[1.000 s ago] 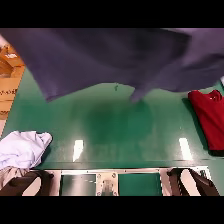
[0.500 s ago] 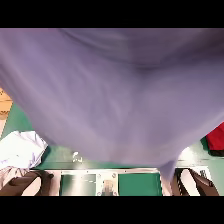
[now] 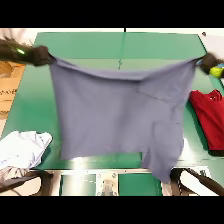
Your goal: Fold the shirts.
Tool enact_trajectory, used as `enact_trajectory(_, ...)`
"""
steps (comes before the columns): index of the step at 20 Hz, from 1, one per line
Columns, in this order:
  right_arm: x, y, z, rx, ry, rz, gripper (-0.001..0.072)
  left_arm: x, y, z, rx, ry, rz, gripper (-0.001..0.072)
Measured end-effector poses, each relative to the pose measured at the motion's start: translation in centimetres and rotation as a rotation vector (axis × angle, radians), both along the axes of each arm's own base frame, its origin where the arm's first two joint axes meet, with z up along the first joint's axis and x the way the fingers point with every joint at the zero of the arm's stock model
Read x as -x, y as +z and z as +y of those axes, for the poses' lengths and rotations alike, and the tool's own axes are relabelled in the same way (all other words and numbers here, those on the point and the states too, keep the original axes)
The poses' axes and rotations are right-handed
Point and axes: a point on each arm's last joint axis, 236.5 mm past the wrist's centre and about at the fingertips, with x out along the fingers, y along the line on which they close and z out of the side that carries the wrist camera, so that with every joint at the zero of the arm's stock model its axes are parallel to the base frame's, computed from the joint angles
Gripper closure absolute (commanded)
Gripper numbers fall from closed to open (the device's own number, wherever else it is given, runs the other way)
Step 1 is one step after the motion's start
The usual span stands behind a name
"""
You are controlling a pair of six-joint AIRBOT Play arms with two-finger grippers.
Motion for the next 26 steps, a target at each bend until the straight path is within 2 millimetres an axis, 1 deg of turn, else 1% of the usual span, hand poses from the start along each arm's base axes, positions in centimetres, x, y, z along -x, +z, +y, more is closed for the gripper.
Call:
enact_trajectory(1,-1.1,-2.8,0.0,-0.030,0.003,0.051,0.0694,-1.0,-2.9,-0.1,0.018,0.008,0.055,0.0689)
enact_trajectory(2,-2.2,-5.3,0.1,-0.064,0.005,0.096,0.0694,-1.9,-5.3,-0.3,0.044,0.022,0.098,0.0690)
enact_trajectory(3,-3.4,-7.0,0.2,-0.100,0.006,0.123,0.0693,-2.7,-6.9,-0.4,0.068,0.037,0.122,0.0690)
enact_trajectory(5,-5.8,-9.4,0.3,-0.162,0.012,0.159,0.0694,-4.9,-9.0,-0.7,0.126,0.088,0.126,0.0690)
enact_trajectory(6,-7.0,-10.0,0.3,-0.189,0.015,0.162,0.0693,-6.1,-9.4,-0.6,0.150,0.116,0.112,0.0690)
enact_trajectory(7,-8.5,-10.2,0.4,-0.219,0.018,0.155,0.0693,-7.5,-9.2,-0.5,0.181,0.148,0.084,0.0690)
enact_trajectory(9,-11.1,-9.8,0.4,-0.271,0.024,0.127,0.0693,-9.9,-8.4,-0.2,0.215,0.195,0.026,0.0690)
enact_trajectory(11,-13.3,-8.8,0.4,-0.304,0.035,0.088,0.0693,-12.1,-6.5,0.3,0.242,0.233,-0.048,0.0690)
enact_trajectory(14,-15.5,-7.5,0.2,-0.323,0.044,0.040,0.0693,-13.8,-5.0,0.9,0.256,0.263,-0.111,0.0690)
enact_trajectory(16,-16.3,-7.1,0.0,-0.328,0.046,0.022,0.0693,-14.3,-4.6,1.0,0.260,0.272,-0.127,0.0690)
enact_trajectory(19,-16.8,-6.8,-0.4,-0.328,0.040,0.006,0.0693,-14.7,-4.9,1.1,0.261,0.277,-0.129,0.0690)
enact_trajectory(21,-17.0,-6.7,-0.8,-0.329,0.033,0.000,0.0694,-14.7,-5.5,1.1,0.259,0.274,-0.116,0.0690)
enact_trajectory(23,-16.4,-7.2,-0.9,-0.316,0.059,0.025,0.0696,-14.0,-6.5,0.7,0.237,0.244,-0.081,0.0690)
enact_trajectory(25,-15.1,-8.6,-1.3,-0.292,0.082,0.094,0.0697,-12.5,-8.5,0.6,0.172,0.193,-0.010,0.0690)
enact_trajectory(26,-14.1,-9.7,-1.7,-0.270,0.096,0.146,0.0697,-11.5,-9.6,0.8,0.131,0.171,0.036,0.0690)
